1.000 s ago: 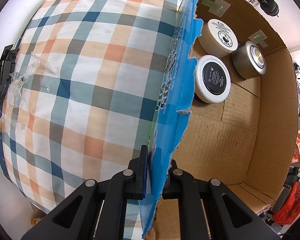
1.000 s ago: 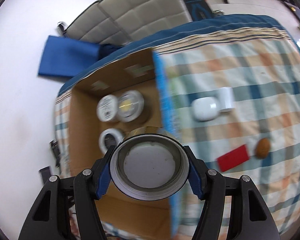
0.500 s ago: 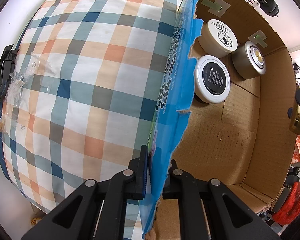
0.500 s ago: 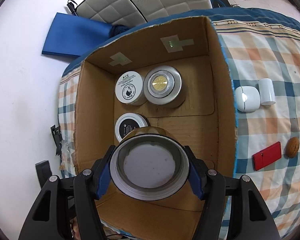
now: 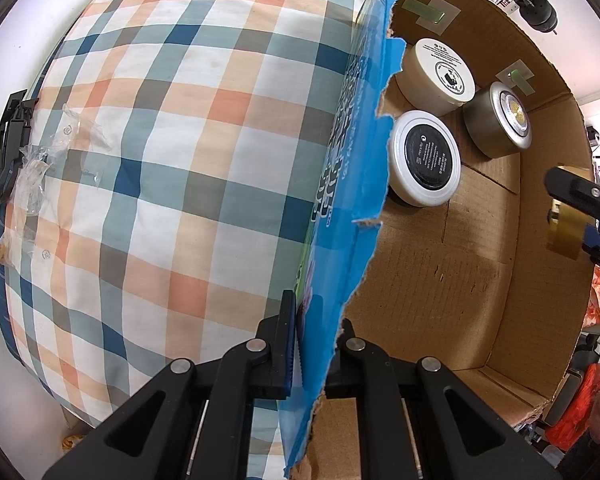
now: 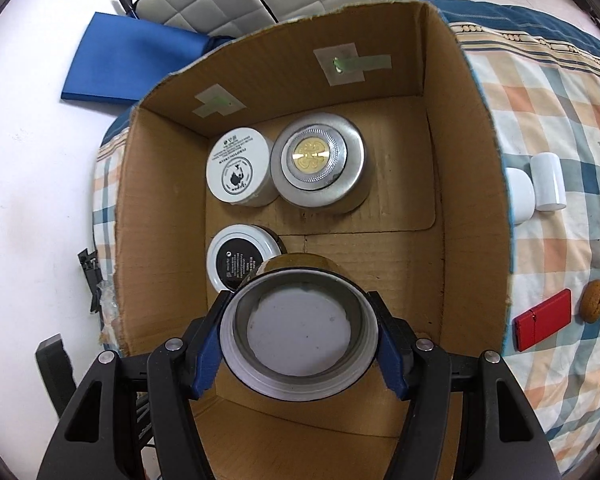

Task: Organize rigid objects
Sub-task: 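Carry the gold-rimmed tin into the box beside the round case, release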

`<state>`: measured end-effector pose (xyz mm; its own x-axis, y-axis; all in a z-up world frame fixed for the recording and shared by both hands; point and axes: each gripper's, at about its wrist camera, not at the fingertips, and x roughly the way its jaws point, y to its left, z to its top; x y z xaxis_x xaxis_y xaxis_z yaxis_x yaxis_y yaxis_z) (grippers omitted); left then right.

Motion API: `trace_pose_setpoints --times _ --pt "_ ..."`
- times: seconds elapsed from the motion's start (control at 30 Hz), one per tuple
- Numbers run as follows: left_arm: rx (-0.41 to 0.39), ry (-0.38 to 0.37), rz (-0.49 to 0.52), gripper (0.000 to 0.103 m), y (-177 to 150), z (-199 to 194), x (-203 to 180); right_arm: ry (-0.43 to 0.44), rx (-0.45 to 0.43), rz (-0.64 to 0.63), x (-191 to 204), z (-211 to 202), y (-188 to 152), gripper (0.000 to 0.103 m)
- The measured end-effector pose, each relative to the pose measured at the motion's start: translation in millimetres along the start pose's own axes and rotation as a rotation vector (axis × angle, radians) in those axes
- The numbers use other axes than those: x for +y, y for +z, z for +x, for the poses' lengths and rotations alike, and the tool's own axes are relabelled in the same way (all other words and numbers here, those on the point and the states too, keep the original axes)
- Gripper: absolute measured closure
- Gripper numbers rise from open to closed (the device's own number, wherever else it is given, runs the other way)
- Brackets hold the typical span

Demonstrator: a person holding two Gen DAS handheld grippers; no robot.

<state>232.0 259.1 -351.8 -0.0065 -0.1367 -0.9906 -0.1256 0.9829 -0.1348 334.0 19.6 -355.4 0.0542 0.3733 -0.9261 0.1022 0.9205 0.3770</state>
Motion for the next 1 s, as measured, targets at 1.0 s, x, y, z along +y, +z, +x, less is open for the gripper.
trace_pose_setpoints --times 1.0 --pt "-0.005 0.006 0.0 0.096 -2 -1 -2 -0.208 -0.037 -0.078 19 -6 1 0.006"
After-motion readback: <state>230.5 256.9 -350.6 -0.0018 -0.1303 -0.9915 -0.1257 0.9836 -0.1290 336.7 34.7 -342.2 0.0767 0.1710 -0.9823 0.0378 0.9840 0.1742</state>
